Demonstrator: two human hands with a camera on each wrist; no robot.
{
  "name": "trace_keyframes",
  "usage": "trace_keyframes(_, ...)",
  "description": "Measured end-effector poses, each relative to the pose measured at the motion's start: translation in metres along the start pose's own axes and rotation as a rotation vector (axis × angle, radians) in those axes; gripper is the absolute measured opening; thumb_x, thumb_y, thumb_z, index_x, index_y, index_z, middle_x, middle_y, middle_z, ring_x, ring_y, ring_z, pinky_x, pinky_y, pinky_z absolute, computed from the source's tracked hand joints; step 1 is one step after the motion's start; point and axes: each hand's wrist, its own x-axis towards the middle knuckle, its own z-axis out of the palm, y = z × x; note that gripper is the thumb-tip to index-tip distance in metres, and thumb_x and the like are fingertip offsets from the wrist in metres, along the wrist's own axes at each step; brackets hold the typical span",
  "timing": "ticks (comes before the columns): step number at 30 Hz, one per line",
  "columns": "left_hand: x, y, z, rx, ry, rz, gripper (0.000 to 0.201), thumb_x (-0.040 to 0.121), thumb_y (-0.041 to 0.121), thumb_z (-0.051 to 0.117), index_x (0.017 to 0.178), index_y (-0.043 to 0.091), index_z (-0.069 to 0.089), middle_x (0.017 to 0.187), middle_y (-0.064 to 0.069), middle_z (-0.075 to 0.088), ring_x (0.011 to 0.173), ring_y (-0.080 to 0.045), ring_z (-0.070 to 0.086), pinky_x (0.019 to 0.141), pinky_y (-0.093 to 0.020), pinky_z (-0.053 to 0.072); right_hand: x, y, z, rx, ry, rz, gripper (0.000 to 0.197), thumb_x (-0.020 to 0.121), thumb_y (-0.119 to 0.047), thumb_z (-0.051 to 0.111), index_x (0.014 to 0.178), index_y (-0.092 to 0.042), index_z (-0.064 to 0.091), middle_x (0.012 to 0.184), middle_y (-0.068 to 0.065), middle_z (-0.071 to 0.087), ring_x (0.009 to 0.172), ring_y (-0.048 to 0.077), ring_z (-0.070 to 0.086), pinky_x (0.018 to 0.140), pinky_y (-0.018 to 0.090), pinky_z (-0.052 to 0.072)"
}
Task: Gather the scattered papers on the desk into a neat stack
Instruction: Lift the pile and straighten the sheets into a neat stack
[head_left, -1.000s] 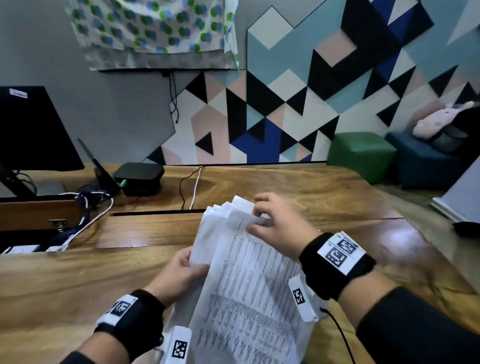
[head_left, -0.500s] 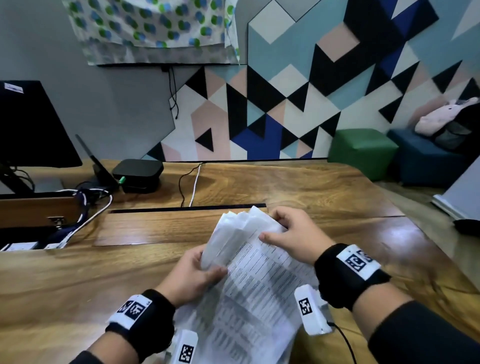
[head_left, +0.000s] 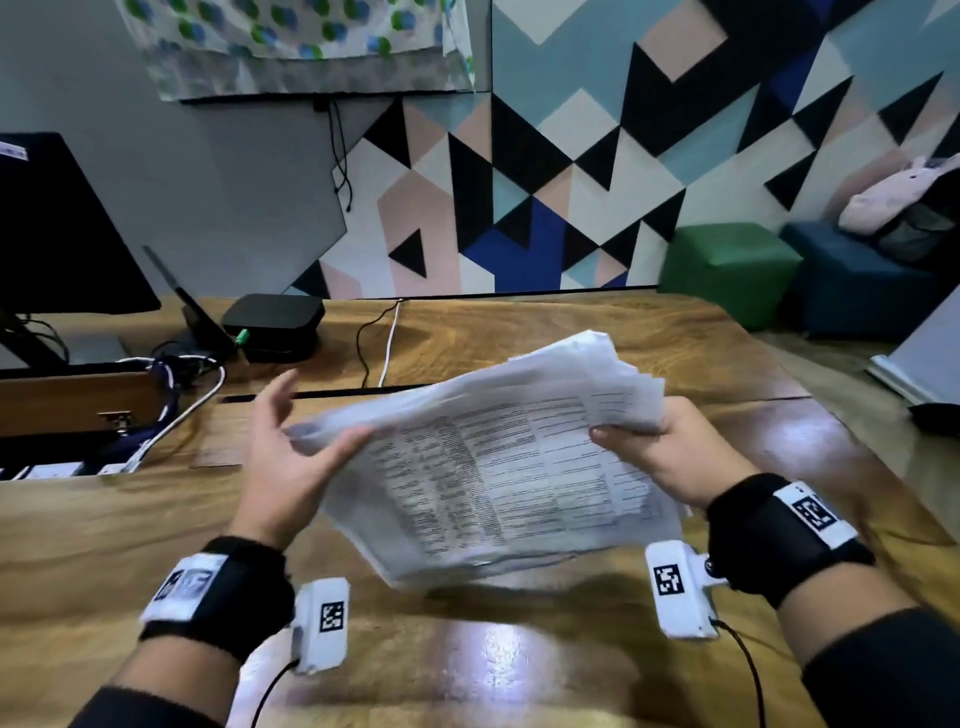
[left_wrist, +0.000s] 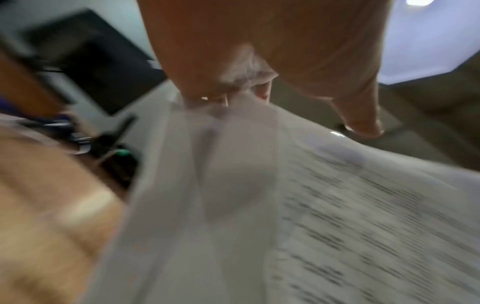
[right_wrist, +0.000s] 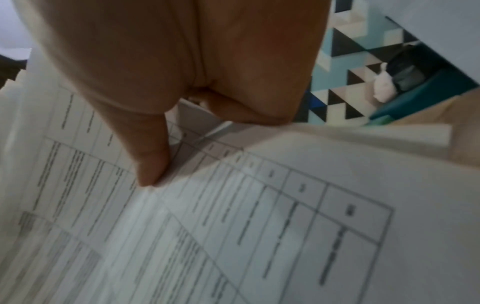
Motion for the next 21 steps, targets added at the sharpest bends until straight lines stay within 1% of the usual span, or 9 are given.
trace_keyframes(2,-0.004,-0.019,-0.009,-0.100,-0.012,-0.169,0.111,0.050,0.058,0.079,0.146,0.018,0.041,0.146,-0.007,0.047,0.136,-0.019,0.043,0.113,-0.034,0.037,-0.006,0.009,-0.003,0.075,0.024,0.015,0.020,0.089,-0.003,0.070,0.107,-0.008,0.076,0.108,0.010,0.079,0.103,0.019,0.073,0.095,0.038,0.055)
trace_keyframes(4,-0.010,-0.035,-0.004,-0.384,-0.158,-0.314,0.063,0.062,0.042,0.084,0.118,0.016,0.070,0.123,-0.007,0.070,0.103,-0.017,0.067,0.087,-0.024,0.055,-0.011,0.015,-0.002,0.146,0.042,0.013,0.022,0.088,0.000,0.070,0.106,-0.011,0.076,0.109,0.006,0.079,0.106,0.022,0.073,0.096,0.035,0.057)
trace_keyframes(6,-0.015,-0.044,0.006,-0.577,-0.211,-0.433,0.030,0.078,0.011,0.072,0.106,0.003,0.073,0.105,-0.015,0.078,0.078,-0.015,0.075,0.069,-0.021,0.061,-0.013,0.024,0.002,0.235,0.077,0.027,0.025,0.086,0.003,0.069,0.101,-0.015,0.077,0.106,0.003,0.080,0.105,0.022,0.073,0.094,0.032,0.058)
trace_keyframes(9,-0.019,-0.052,0.012,-0.660,-0.203,-0.463,0.061,0.066,0.014,0.082,0.117,-0.013,0.063,0.091,-0.011,0.080,0.080,-0.019,0.076,0.073,-0.026,0.062,-0.020,0.038,0.011,0.305,0.197,0.047,0.024,0.084,0.004,0.071,0.089,-0.018,0.080,0.097,-0.002,0.082,0.098,0.020,0.074,0.092,0.035,0.059)
trace_keyframes(11,-0.023,-0.054,0.012,-0.614,-0.147,-0.429,0.075,0.043,0.028,0.097,0.103,-0.010,0.071,0.092,-0.016,0.079,0.084,-0.024,0.075,0.079,-0.032,0.062,-0.027,0.046,0.017,0.309,0.286,0.031,0.029,0.082,0.005,0.073,0.081,-0.022,0.081,0.089,-0.009,0.081,0.091,0.011,0.075,0.086,0.025,0.060)
trace_keyframes(13,-0.032,-0.055,0.014,-0.555,-0.108,-0.361,0.048,0.054,0.019,0.091,0.090,-0.006,0.075,0.091,-0.018,0.077,0.078,-0.021,0.074,0.075,-0.029,0.061,-0.038,0.056,0.027,0.299,0.362,0.032,0.030,0.080,0.010,0.073,0.075,-0.020,0.077,0.076,-0.019,0.079,0.076,-0.005,0.072,0.073,0.009,0.058)
trace_keyframes(15,-0.046,-0.058,0.021,-0.474,-0.097,-0.318,0.015,0.072,-0.005,0.077,0.086,-0.004,0.073,0.084,-0.013,0.079,0.069,-0.013,0.072,0.066,-0.022,0.060,-0.052,0.075,0.040,0.284,0.423,0.074,0.036,0.078,0.017,0.071,0.073,-0.019,0.072,0.064,-0.021,0.076,0.062,-0.012,0.068,0.063,0.005,0.054)
trace_keyframes(18,-0.072,-0.075,0.033,-0.344,-0.067,-0.333,0.023,0.074,-0.017,0.071,0.081,0.005,0.070,0.068,0.008,0.077,0.056,0.000,0.069,0.056,-0.014,0.057,-0.067,0.114,0.057,0.190,0.453,0.189,0.042,0.082,0.022,0.061,0.063,-0.016,0.064,0.050,-0.025,0.068,0.050,-0.013,0.060,0.050,0.005,0.047)
trace_keyframes(21,-0.089,-0.089,0.043,-0.358,0.018,-0.418,0.025,0.084,-0.020,0.062,0.083,0.005,0.066,0.064,0.005,0.076,0.054,0.002,0.069,0.052,-0.013,0.056,-0.076,0.135,0.066,0.150,0.477,0.278,0.040,0.083,0.015,0.064,0.060,-0.018,0.061,0.046,-0.029,0.063,0.054,-0.004,0.056,0.052,0.019,0.046)
